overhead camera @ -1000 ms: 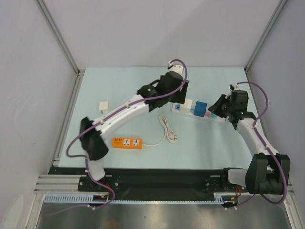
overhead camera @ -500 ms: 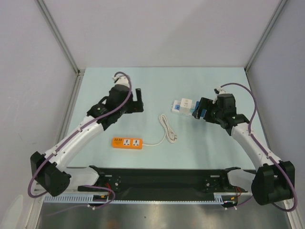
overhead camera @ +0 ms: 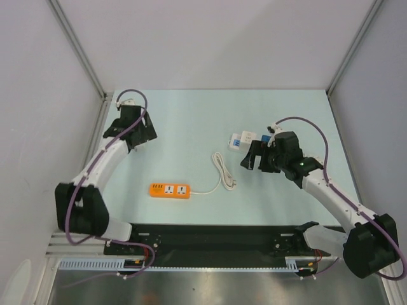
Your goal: Insert the plug
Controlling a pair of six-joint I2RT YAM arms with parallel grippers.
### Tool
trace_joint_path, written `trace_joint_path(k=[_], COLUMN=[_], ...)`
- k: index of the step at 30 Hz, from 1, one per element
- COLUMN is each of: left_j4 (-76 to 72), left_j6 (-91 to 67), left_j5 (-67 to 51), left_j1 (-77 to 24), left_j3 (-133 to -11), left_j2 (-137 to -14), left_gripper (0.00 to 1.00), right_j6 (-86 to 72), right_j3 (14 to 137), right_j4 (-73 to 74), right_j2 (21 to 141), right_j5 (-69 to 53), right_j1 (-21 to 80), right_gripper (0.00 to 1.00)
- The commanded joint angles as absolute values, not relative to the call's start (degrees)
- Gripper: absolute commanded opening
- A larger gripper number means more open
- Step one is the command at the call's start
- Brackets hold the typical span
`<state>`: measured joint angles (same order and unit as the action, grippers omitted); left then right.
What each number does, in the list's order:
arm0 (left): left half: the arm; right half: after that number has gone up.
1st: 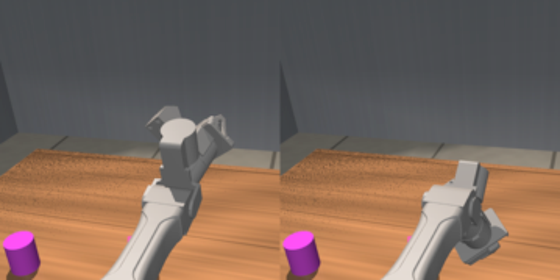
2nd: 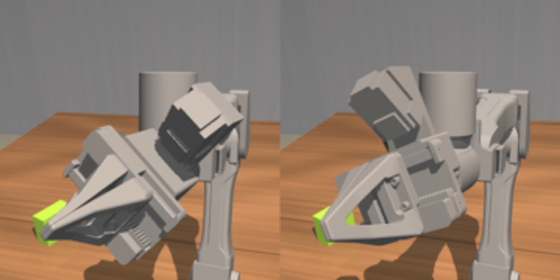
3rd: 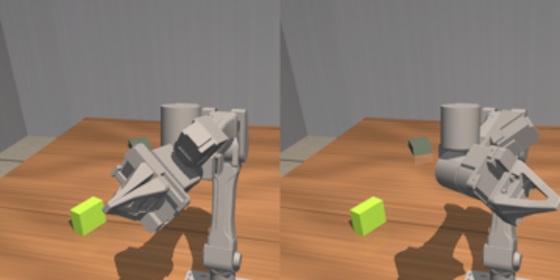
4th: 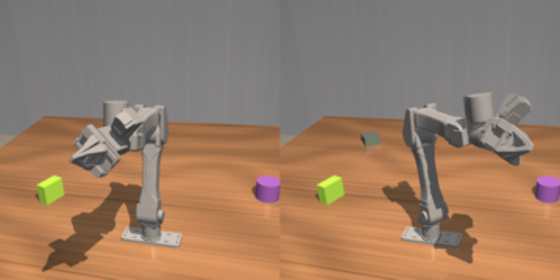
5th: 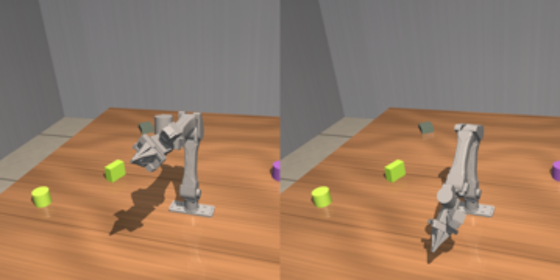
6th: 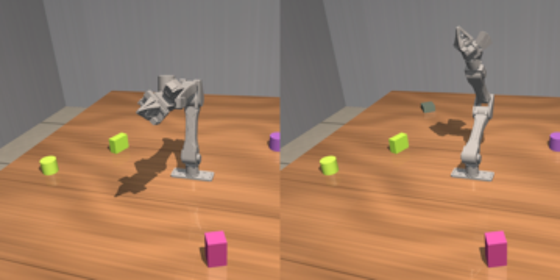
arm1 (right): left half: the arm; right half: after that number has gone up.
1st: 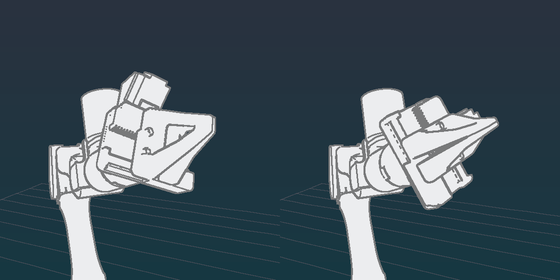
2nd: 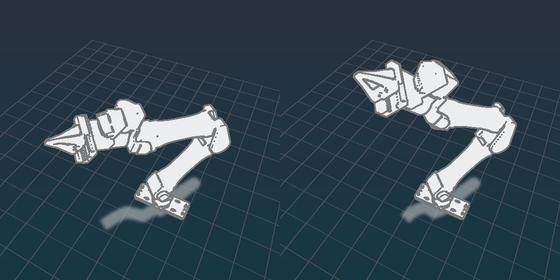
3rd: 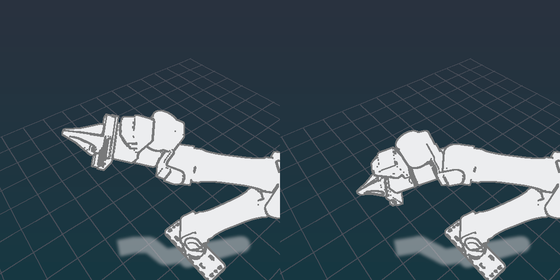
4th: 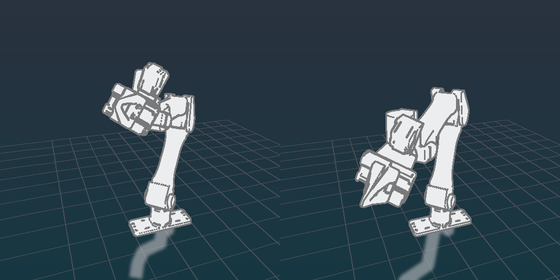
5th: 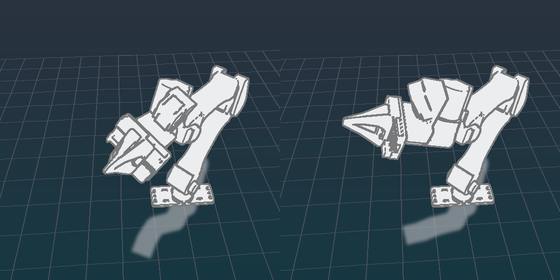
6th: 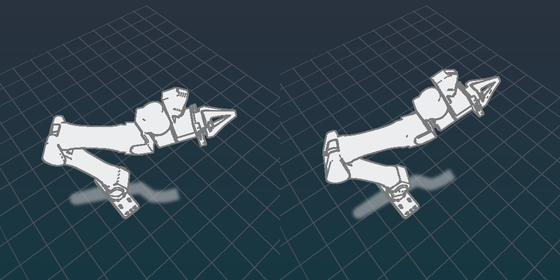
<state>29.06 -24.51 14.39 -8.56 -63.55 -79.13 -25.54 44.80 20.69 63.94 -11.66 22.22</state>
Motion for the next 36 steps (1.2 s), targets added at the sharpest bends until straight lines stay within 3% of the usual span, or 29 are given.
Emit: trace_joint_path(k=[1,8,24,28,32,34,35,36], left_j4=[31.2,35.7,33.0,33.2,34.3,33.8,33.7,33.7], left_j6=[-17.3,-15.1,-9.7,-9.6,-8.0,-6.8,-6.2,-6.2], left_j5=[17.6,22.4,12.9,10.3,9.3,9.1,8.4,7.8], left_j1=[-7.6,-6.6,-1.1,-0.4,-0.3,-0.3,-0.3,-0.3], left_j3=[-69.9,-79.5,-84.3,-86.0,-87.0,-86.4,-86.2,-86.0], left_j2=[-88.6,-104.0,-112.8,-115.8,-117.9,-118.6,-119.0,-119.1], left_gripper=[0.86,0.85,0.92,0.77,0.75,0.64,0.48,0.4], right_j6=[-26.3,-24.8,-21.9,-22.1,-22.6,-22.6,-22.5,-22.5], right_j3=[45.4,46.0,46.0,47.5,47.9,47.6,47.5,47.6], right_j4=[18.2,19.2,19.2,19.7,20.4,20.7,20.8,21.4], right_j2=[63.6,59.4,59.9,60.4,58.9,58.4,58.5,58.8], right_j5=[-15.2,-15.9,-14.3,-12.5,-12.7,-12.4,-12.4,-12.5], right_j1=[23.2,23.5,23.5,23.5,23.5,23.5,23.5,23.5], right_gripper=[1.0,1.0,1.0,1.0,1.0,1.0,1.0,1.0])
